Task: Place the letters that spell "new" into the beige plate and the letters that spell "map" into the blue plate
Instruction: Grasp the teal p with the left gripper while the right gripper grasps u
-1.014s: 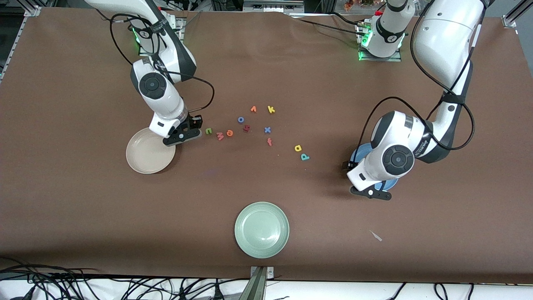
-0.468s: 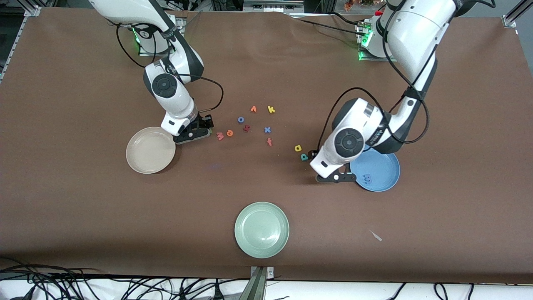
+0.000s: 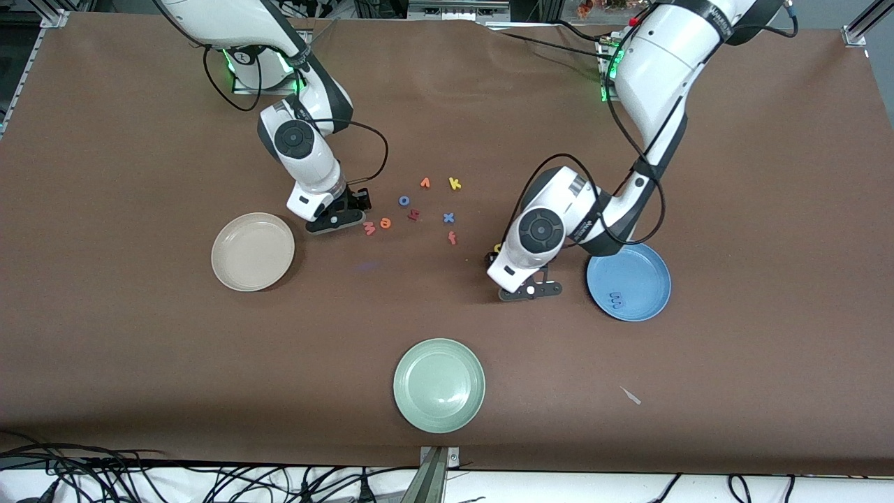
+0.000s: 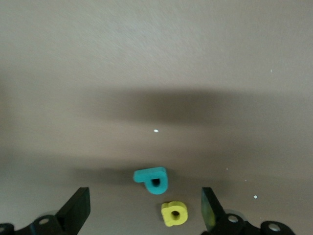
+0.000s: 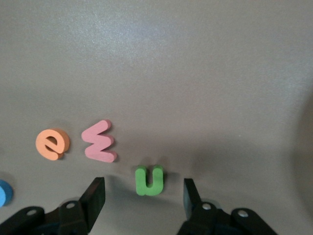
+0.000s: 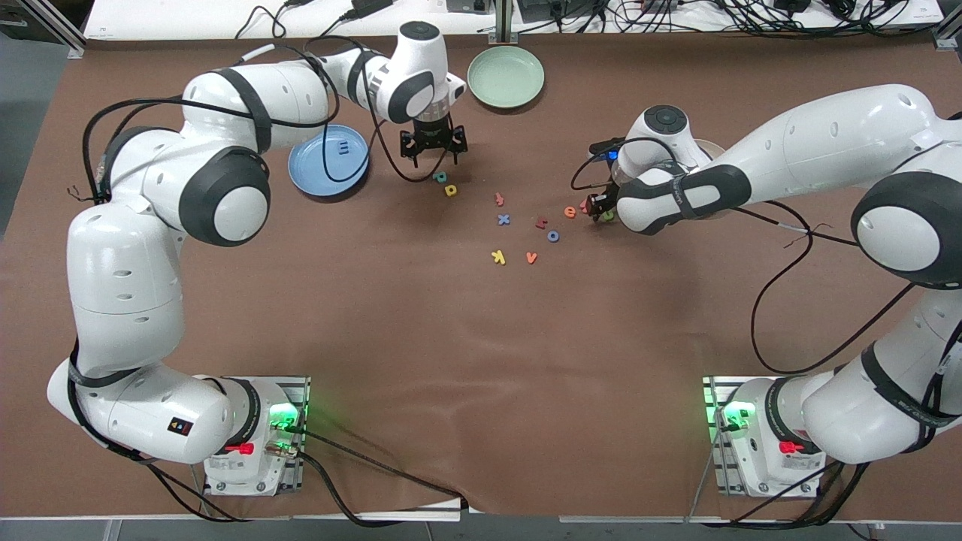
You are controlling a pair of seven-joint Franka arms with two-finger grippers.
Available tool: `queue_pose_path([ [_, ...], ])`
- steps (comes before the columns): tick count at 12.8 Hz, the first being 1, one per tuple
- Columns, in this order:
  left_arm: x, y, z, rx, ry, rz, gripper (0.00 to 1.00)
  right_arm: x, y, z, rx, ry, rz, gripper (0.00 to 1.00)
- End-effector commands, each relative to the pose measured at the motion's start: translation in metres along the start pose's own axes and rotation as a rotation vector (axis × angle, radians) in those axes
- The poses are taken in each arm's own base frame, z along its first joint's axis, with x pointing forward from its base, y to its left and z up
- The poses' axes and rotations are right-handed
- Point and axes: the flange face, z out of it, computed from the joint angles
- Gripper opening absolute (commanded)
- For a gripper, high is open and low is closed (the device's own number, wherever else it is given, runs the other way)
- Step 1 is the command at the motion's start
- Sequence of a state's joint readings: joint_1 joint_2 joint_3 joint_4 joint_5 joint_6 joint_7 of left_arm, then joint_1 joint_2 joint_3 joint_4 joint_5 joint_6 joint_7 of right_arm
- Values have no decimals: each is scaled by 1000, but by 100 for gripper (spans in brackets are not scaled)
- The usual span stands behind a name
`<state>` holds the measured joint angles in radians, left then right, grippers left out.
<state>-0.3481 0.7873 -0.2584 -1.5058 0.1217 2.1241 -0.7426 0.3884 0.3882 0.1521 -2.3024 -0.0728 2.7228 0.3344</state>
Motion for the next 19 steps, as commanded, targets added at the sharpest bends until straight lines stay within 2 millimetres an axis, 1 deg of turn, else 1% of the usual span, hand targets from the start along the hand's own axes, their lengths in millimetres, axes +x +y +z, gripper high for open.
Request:
queue_pose_path([
  [1, 3, -3, 19, -5, -3, -19, 96, -2, 0, 2, 7, 7, 11, 69],
  [2, -3, 0, 24, 2, -12, -11, 89, -1, 1, 2, 6, 8, 10, 67],
  [3, -6, 3, 24, 5, -13, -5, 81, -1, 1, 2, 5, 8, 7, 65],
  [4, -3, 0, 25, 3, -11, -7, 75, -1, 1, 2, 5, 10, 5, 56],
  [5, -1, -2, 24, 2, -10, -7, 73, -2, 1, 5, 8, 14, 6, 50],
  [6, -1, -2, 24, 2, -10, -7, 70, -2, 0, 7, 11, 18, 5, 46],
  [7, 0, -2, 24, 1, -9, -9, 63, -3, 0, 10, 12, 19, 5, 45],
  [8, 0, -2, 23, 0, -7, -9, 52, -3, 0, 10, 13, 20, 3, 45],
  [9, 1, -4, 24, 0, -7, -12, 51, -3, 0, 11, 13, 20, 3, 45],
  [11, 5, -1, 35, -24, 9, -18, 51, -3, 1, 13, 15, 25, 3, 45],
  [12, 5, -1, 35, -27, 12, -19, 41, -4, 3, 14, 13, 22, -5, 34],
  [13, 6, -2, 33, -26, 12, -20, 25, -4, 5, 14, 9, 20, -14, 20],
  [14, 8, -5, 29, -27, 14, -26, 13, -3, 7, 12, 8, 23, -30, 4],
  [15, 10, -7, 25, -30, 17, -26, 6, -2, 10, 11, 5, 24, -29, 0],
  [16, 10, -6, 25, -30, 17, -25, 5, 0, 12, 7, 4, 30, -31, 0],
  [17, 12, -9, 22, -27, 16, -26, 5, 6, 21, -6, -6, 40, -32, 0],
  [18, 14, -15, 8, -12, 10, -29, 5, 11, 32, -18, -34, -5, -43, 0],
  [19, 23, -27, -9, -2, 6, -44, 5, 22, 46, -37, -54, -32, -64, 0],
])
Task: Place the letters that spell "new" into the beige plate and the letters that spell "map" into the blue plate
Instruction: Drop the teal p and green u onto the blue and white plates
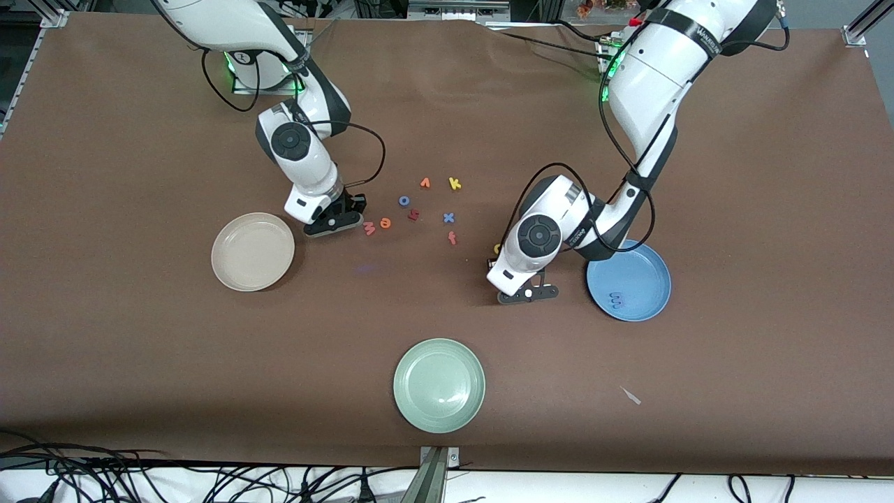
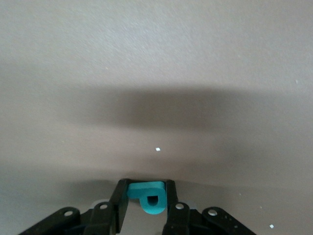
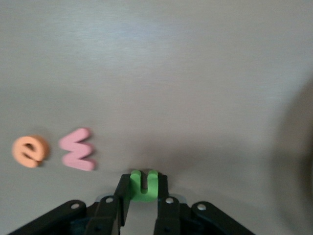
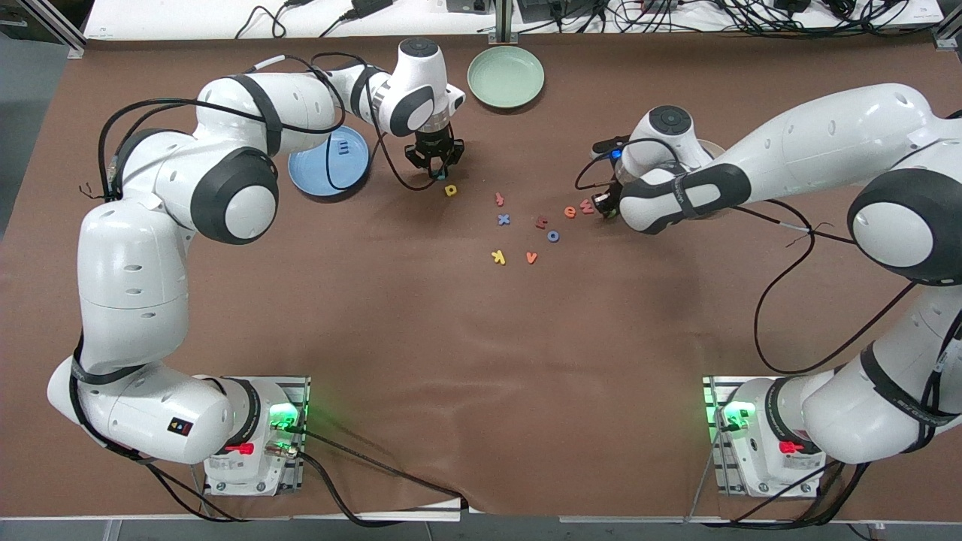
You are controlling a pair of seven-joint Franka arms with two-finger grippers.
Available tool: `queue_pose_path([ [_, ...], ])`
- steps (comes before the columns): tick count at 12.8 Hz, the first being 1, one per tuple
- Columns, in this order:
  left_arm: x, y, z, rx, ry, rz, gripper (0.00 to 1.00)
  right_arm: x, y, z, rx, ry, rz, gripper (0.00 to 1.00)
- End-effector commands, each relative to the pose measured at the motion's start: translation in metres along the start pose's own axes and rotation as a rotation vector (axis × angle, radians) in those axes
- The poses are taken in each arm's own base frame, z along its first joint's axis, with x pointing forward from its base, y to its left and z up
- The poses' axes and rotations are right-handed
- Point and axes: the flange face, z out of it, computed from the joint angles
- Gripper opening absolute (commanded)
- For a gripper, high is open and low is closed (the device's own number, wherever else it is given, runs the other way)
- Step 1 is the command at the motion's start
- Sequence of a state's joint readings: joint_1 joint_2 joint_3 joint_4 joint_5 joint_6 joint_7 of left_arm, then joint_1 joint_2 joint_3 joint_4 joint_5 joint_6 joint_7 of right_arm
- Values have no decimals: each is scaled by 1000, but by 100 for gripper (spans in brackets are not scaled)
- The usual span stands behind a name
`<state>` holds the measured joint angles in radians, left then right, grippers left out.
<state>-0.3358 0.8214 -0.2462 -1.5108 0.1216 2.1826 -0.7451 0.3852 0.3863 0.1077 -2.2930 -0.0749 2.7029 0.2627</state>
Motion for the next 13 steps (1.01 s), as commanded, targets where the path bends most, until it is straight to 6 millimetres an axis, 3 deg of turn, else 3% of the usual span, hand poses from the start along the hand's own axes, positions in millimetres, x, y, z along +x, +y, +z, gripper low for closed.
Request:
queue_pose_path([
  [1, 19, -28, -44, 40, -13, 5, 5, 22, 39, -52, -45, -63, -57, 0],
  [3, 35, -60, -70, 65, -28, 70, 5, 36, 70, -78, -62, -126, -104, 0],
  [4, 42, -80, -79, 75, -46, 99, 6, 35, 93, -80, -69, -151, -119, 0],
  [7, 71, -148, -84, 110, -60, 210, 7, 32, 177, -88, -82, -162, -201, 0],
  [8, 79, -167, -81, 109, -69, 235, 8, 28, 194, -88, -66, -165, -208, 0],
  [9, 84, -182, -75, 104, -82, 245, 8, 24, 202, -85, -36, -165, -188, 0],
  [11, 82, -183, -55, 104, -103, 250, 12, 18, 206, -80, -17, -171, -164, 1],
  [12, 82, -185, -48, 103, -108, 249, 14, 17, 207, -79, -15, -174, -160, 4],
  [13, 83, -188, -44, 101, -110, 247, 19, 17, 207, -79, -15, -174, -160, 14],
])
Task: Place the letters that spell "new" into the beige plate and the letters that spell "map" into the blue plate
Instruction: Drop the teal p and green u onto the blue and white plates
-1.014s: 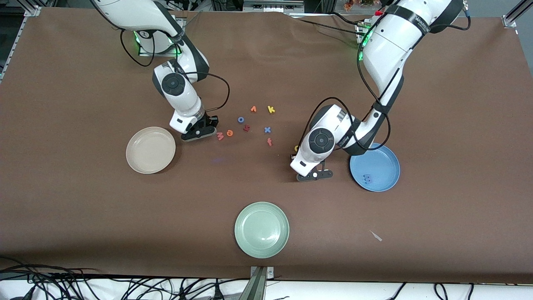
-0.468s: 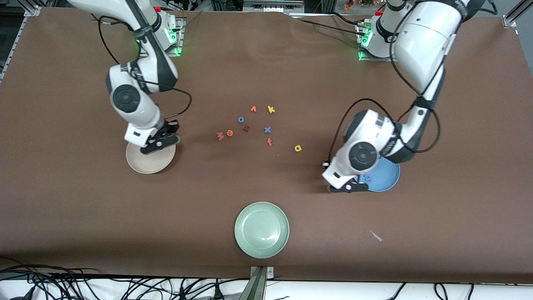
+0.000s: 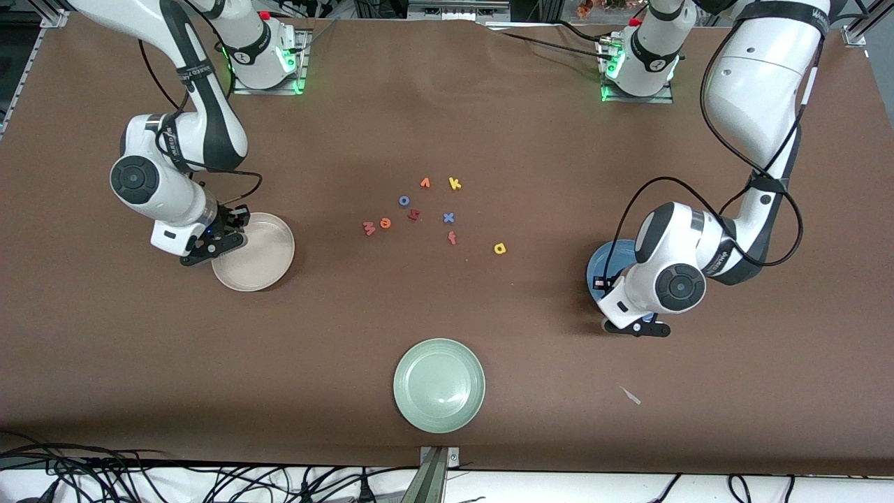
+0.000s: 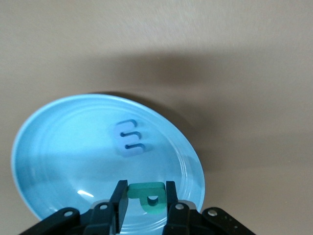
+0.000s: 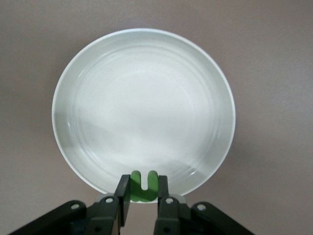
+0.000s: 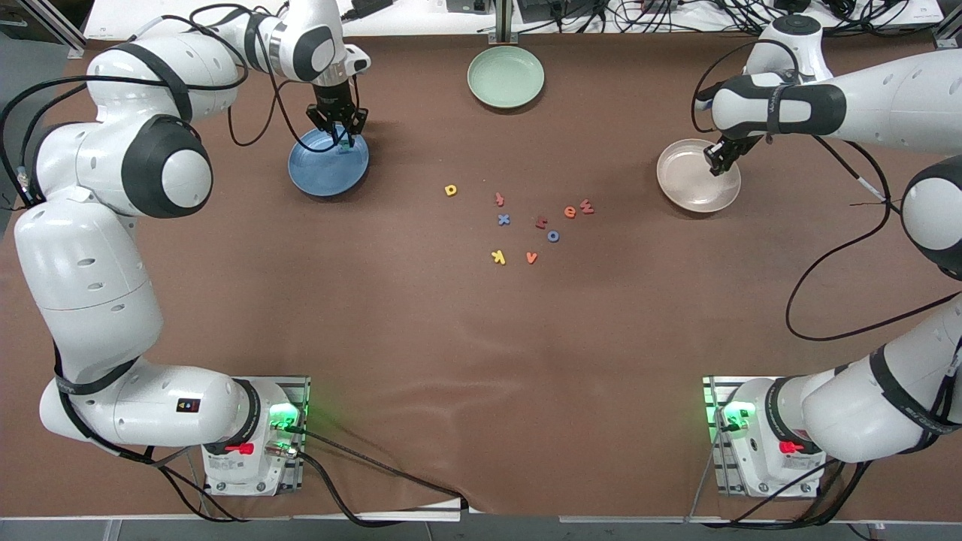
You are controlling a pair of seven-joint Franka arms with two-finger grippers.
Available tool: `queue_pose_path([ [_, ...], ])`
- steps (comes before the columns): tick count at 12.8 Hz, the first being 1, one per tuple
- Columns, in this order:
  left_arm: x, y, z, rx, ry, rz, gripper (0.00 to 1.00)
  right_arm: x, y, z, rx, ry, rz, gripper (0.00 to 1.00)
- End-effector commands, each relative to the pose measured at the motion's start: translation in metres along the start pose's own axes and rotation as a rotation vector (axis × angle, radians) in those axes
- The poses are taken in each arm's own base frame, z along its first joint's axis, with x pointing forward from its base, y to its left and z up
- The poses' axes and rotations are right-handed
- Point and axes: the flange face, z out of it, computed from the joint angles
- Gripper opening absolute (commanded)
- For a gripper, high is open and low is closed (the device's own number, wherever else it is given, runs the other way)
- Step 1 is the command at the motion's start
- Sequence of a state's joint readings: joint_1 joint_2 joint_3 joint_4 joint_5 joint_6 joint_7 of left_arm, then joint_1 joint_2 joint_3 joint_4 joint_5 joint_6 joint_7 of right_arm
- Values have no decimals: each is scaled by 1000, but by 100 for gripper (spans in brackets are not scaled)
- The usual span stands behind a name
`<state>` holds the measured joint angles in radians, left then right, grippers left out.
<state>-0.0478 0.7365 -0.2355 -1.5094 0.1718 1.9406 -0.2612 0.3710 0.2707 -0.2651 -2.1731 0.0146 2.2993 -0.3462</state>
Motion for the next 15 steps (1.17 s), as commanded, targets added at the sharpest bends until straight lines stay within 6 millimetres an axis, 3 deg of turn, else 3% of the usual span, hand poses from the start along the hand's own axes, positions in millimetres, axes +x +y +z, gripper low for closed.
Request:
queue_pose_path([
  [1, -1, 3, 10, 21, 5, 29, 40, -2, -4, 0, 21, -1, -3, 30],
  [2, -1, 5, 10, 22, 5, 32, 77, -2, -5, -2, 21, 3, 1, 36],
  [3, -2, 8, 6, 21, 9, 34, 100, -2, -5, -3, 21, 3, 6, 39],
  [6, -7, 27, -25, 3, 47, 41, 100, 0, -10, -5, 37, 5, 36, 49],
  [9, -20, 66, -50, -30, 74, 63, 100, 20, -70, -8, 62, 16, 110, 53],
  [12, -47, 151, -40, -44, 57, -96, 100, 36, -137, -6, 74, 47, 183, 57],
  [15, -67, 210, -9, -46, 55, -206, 100, 48, -197, 20, 82, 94, 237, 59],
])
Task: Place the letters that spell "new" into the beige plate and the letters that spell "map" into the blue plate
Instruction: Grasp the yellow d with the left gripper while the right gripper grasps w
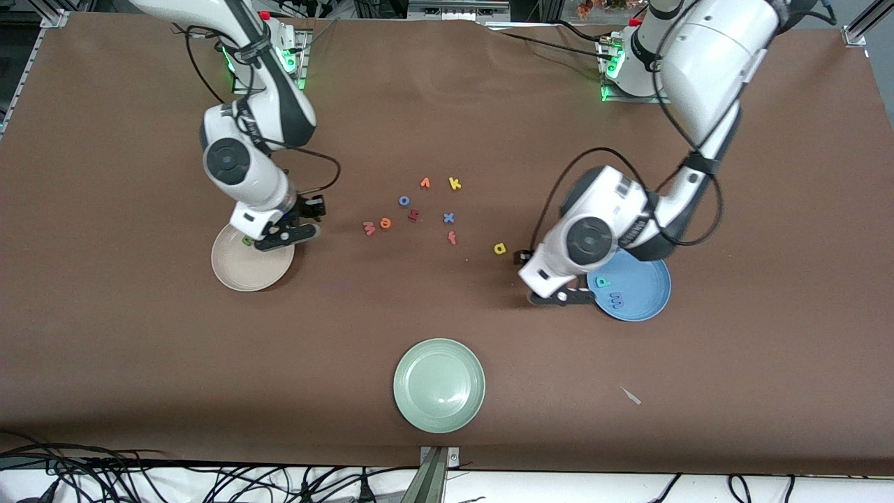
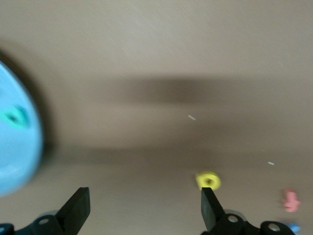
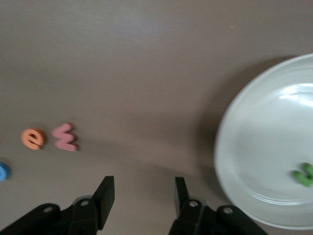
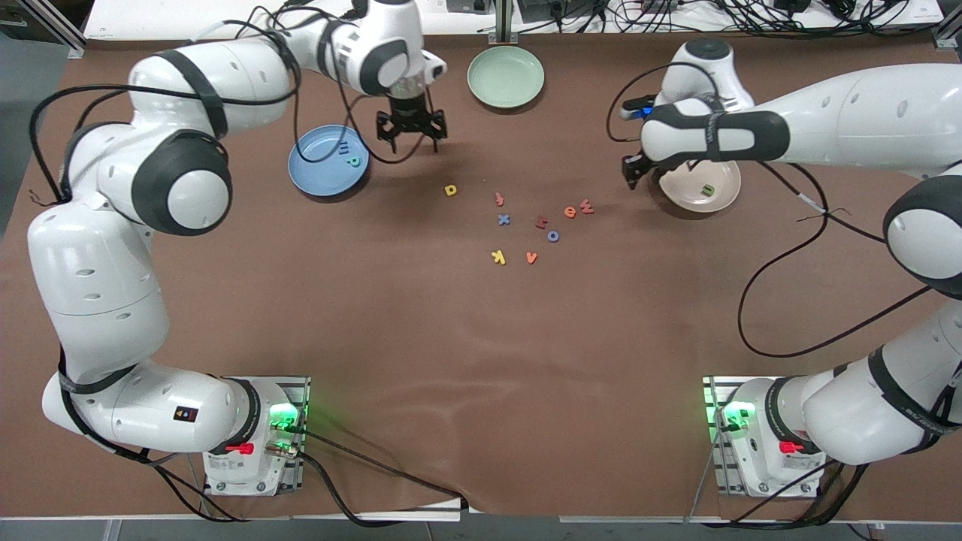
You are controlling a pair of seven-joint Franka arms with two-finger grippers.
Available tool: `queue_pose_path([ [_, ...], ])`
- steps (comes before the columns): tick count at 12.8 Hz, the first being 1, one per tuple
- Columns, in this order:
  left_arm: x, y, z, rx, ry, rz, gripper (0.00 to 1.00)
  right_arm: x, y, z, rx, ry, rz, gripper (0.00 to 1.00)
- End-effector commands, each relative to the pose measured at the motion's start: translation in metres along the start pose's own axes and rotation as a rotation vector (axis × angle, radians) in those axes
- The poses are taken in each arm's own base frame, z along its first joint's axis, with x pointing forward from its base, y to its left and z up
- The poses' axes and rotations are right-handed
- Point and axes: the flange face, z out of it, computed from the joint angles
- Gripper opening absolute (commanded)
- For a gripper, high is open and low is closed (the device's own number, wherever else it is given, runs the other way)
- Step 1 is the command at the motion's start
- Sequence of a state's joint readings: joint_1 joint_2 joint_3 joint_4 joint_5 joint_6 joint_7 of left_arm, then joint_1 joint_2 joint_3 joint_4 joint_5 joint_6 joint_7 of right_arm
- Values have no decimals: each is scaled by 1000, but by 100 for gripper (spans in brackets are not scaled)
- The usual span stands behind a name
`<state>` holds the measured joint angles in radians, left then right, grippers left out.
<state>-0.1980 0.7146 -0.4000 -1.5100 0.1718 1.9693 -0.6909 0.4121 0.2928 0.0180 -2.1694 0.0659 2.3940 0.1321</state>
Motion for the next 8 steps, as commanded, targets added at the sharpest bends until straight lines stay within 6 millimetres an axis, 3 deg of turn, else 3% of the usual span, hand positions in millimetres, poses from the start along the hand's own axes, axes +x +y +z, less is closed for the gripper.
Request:
queue_pose_path([
  [1, -18, 35, 28, -2, 22, -105, 100, -2, -35, 32, 13, 32, 57, 59],
  [5, -26, 46, 70, -42, 40, -148, 100, -11, -70, 62, 20, 68, 110, 62],
  [8, -33, 46, 86, -59, 50, -138, 89, -14, -79, 73, 24, 85, 108, 63],
])
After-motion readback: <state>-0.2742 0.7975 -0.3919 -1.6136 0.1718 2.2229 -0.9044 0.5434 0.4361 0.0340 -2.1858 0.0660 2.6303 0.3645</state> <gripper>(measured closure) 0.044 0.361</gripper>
